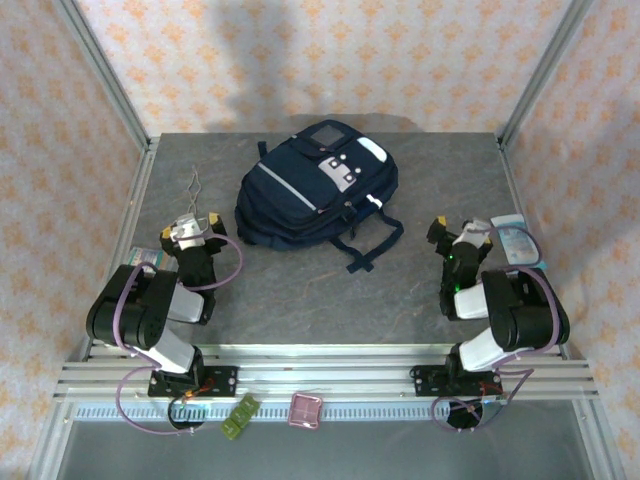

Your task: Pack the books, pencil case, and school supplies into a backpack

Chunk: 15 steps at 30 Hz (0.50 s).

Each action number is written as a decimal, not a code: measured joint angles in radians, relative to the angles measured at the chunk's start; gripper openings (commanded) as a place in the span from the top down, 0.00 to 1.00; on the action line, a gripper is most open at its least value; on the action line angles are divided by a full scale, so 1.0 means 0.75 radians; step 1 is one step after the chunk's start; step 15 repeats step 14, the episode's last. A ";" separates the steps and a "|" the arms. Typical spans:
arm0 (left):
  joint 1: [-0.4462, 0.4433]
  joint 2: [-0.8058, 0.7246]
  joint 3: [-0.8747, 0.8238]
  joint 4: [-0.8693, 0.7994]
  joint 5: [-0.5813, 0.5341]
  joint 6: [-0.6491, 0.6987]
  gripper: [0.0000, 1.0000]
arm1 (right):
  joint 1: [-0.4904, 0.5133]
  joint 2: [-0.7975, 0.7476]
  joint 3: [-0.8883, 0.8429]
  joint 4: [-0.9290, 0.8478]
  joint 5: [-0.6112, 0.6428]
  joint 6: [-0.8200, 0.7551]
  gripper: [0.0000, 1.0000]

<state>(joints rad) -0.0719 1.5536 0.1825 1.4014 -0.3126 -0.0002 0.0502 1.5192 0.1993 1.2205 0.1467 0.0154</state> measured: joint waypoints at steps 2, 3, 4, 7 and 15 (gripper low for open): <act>0.000 0.000 0.000 -0.003 0.000 0.000 0.00 | 0.007 0.000 0.003 0.000 -0.014 -0.010 0.00; 0.000 0.000 0.000 -0.004 0.000 0.000 0.00 | 0.008 0.000 0.004 0.000 -0.019 -0.014 0.00; 0.000 0.000 0.000 -0.004 0.000 0.000 0.00 | 0.008 0.000 0.006 0.000 -0.022 -0.018 0.00; 0.000 0.000 0.000 -0.006 0.000 -0.001 0.00 | 0.008 0.001 0.015 -0.001 -0.023 -0.023 0.00; 0.000 0.000 0.000 -0.008 -0.001 -0.003 0.00 | 0.008 0.000 0.020 -0.001 -0.032 -0.024 0.00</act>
